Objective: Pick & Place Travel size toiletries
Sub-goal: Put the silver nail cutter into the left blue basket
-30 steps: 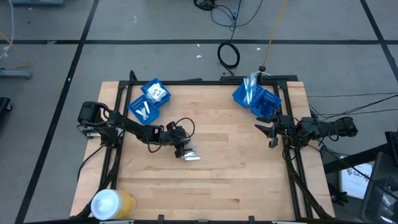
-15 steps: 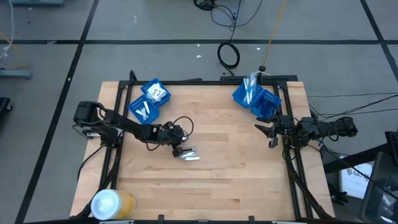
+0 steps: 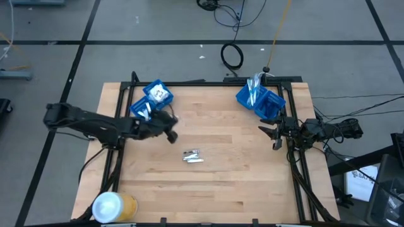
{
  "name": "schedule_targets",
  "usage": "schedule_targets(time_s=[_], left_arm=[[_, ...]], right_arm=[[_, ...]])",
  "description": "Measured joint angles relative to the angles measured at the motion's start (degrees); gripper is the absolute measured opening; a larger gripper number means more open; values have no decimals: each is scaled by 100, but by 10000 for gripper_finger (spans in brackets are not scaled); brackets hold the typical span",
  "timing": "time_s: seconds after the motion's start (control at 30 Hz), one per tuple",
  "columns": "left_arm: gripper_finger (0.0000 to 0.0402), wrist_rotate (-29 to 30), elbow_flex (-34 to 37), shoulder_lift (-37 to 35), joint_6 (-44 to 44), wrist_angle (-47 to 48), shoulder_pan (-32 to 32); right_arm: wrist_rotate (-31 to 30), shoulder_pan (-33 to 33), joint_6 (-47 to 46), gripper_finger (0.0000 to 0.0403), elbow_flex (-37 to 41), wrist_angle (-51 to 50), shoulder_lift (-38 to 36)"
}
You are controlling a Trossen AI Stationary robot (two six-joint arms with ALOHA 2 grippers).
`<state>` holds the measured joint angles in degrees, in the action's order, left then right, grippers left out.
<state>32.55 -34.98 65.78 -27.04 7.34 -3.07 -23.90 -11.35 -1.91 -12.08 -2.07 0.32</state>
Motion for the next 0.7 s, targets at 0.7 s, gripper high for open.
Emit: schedule_targets(time_s=[0.7], left_arm=[[57, 2712, 1034, -1382, -5486, 3487, 1]], right_arm=[[0, 0, -42, 139, 0, -15, 0]])
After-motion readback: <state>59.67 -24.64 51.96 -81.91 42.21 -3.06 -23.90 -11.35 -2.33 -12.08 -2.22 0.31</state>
